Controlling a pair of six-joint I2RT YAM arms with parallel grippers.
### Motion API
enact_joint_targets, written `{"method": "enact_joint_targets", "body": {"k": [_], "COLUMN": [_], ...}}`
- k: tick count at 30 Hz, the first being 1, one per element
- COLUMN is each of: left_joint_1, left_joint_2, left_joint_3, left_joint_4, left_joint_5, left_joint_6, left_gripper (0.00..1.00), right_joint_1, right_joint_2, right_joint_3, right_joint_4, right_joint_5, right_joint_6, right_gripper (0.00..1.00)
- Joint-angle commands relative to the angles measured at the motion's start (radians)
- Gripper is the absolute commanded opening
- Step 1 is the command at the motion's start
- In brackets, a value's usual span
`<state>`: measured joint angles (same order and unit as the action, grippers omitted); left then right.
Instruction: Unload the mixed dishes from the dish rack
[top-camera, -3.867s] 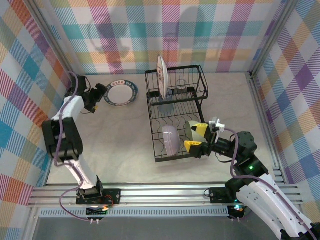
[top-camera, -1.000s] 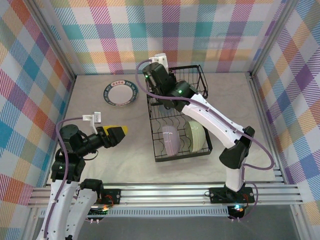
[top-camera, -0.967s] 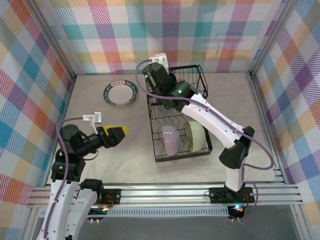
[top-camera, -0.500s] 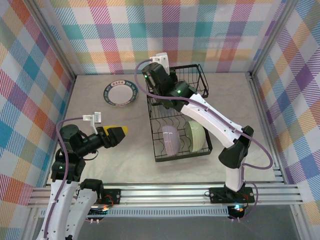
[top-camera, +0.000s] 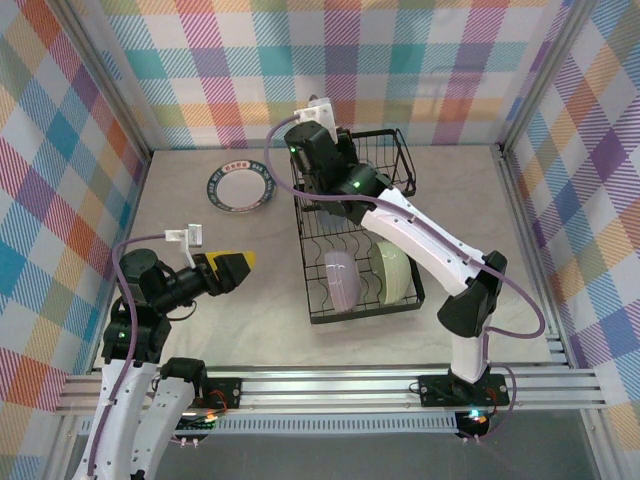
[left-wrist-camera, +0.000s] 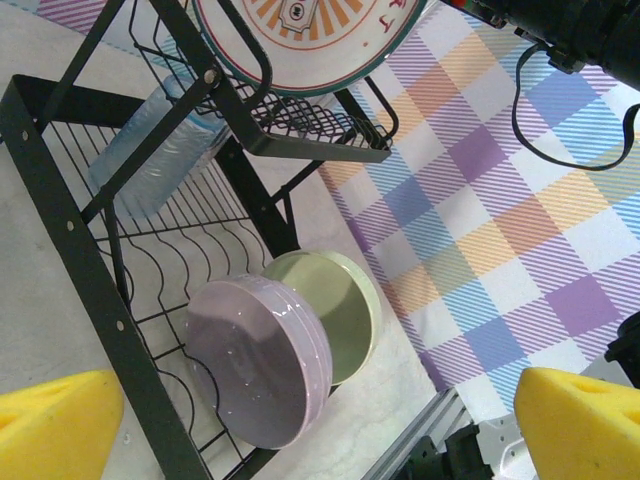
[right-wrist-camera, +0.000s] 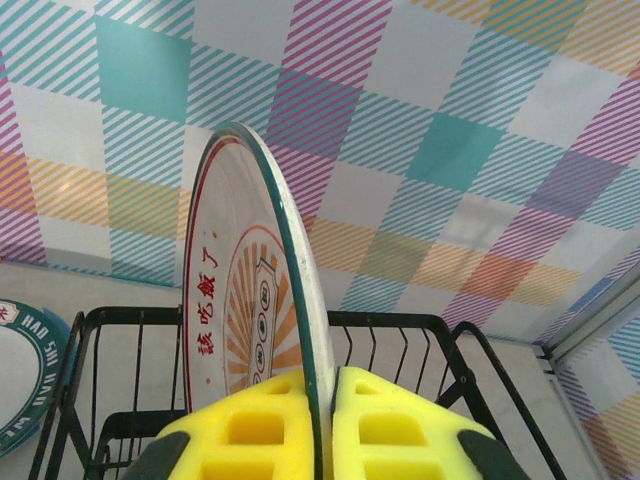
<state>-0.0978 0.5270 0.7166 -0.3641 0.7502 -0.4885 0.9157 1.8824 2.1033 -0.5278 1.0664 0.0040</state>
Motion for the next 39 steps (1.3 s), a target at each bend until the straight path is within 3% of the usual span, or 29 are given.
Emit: {"method": "enact_joint_targets", "body": {"k": [1, 27, 39], "left_joint_1": [-0.013, -0.013, -0.013], "left_joint_2": [-0.002, 0.004, 0.011], "left_joint_3": [0.004, 0.007, -0.064], "left_joint_4": [-0.002, -0.002, 0.255], "left_joint_5": [-0.002, -0.023, 0.068], "left_joint_6": [0.016, 0.019, -0.168], "left_gripper": [1.0, 1.0, 1.0], "right_joint_1": [0.006, -0.057, -0.146], "right_joint_2": [-0.074, -0.312, -0.592], "right_joint_3": [-0.009, -0.276, -0.426], "right_joint_4": [0.134, 0.202, 0.047], "right_joint_5": [0.007, -0.002, -0.203], "right_joint_6": [-0.04, -0.09, 0.105], "right_gripper": [0.0, 0.0, 0.0]}}
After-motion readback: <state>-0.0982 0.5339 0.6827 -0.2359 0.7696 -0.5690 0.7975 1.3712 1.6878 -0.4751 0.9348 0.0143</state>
